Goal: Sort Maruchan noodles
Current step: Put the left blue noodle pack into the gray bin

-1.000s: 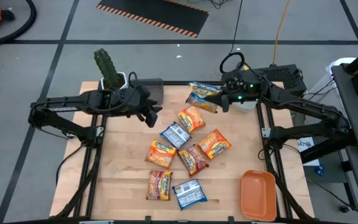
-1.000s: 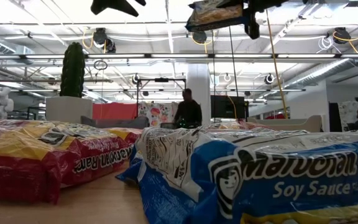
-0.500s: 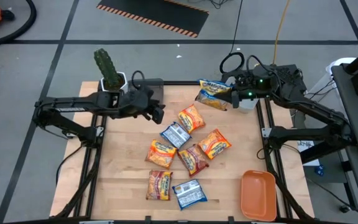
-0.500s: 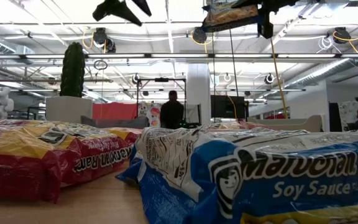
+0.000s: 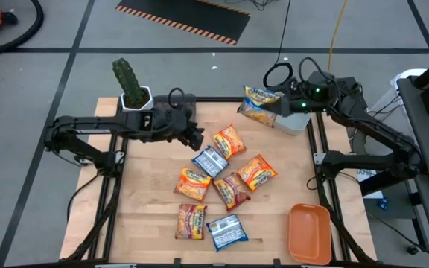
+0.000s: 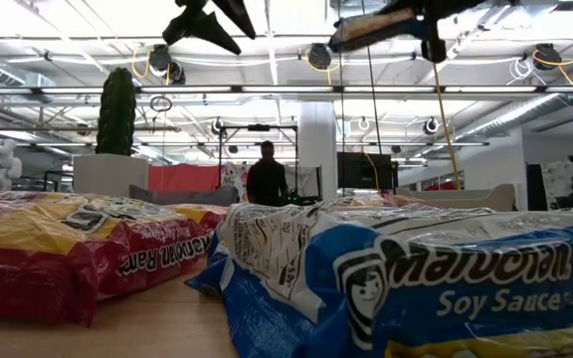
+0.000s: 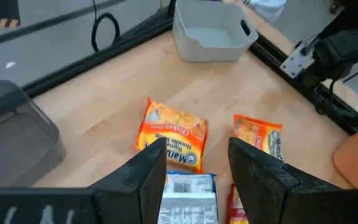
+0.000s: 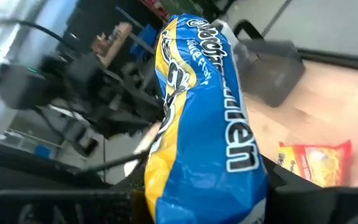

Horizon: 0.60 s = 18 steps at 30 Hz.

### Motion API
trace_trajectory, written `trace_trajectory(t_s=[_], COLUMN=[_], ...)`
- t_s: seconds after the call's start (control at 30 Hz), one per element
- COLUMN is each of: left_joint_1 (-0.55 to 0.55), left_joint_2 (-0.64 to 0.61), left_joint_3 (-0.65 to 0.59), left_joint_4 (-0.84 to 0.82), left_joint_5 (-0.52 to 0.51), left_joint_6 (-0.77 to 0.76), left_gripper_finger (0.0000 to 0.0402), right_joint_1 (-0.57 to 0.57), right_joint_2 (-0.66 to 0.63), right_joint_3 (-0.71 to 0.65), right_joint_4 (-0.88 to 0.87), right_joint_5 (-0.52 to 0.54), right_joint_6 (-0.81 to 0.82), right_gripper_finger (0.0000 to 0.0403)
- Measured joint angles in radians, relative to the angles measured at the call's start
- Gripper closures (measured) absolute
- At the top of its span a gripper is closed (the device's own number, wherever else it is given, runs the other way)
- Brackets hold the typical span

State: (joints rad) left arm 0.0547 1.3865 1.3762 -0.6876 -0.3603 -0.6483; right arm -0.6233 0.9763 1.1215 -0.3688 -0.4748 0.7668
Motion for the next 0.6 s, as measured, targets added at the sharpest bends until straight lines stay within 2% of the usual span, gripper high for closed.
trace_trajectory(t_s=[0.17, 0.37, 0.6], left_joint_1=[0.054, 0.193, 0.348], left_joint_2=[-0.004, -0.004, -0.008], left_joint_3=[0.0, 0.0, 0.0], left_joint_4=[0.003, 0.0, -0.006], left_joint_5=[0.046, 0.247, 0.378], left_joint_6=[0.103, 0.299, 0.486], left_gripper_finger=[0.0224, 0.0224, 0.0224], right_joint_1=[-0.041, -0.093, -0.167], right_joint_2=[0.052, 0.128, 0.187], right_joint_3=[0.096, 0.186, 0.196], right_joint_4=[-0.004, -0.002, -0.011], right_joint_5=[0.011, 0.057, 0.058], right_joint_6=[0.027, 0.037, 0.112], right_gripper_finger=[0.0294, 0.0294, 0.0294])
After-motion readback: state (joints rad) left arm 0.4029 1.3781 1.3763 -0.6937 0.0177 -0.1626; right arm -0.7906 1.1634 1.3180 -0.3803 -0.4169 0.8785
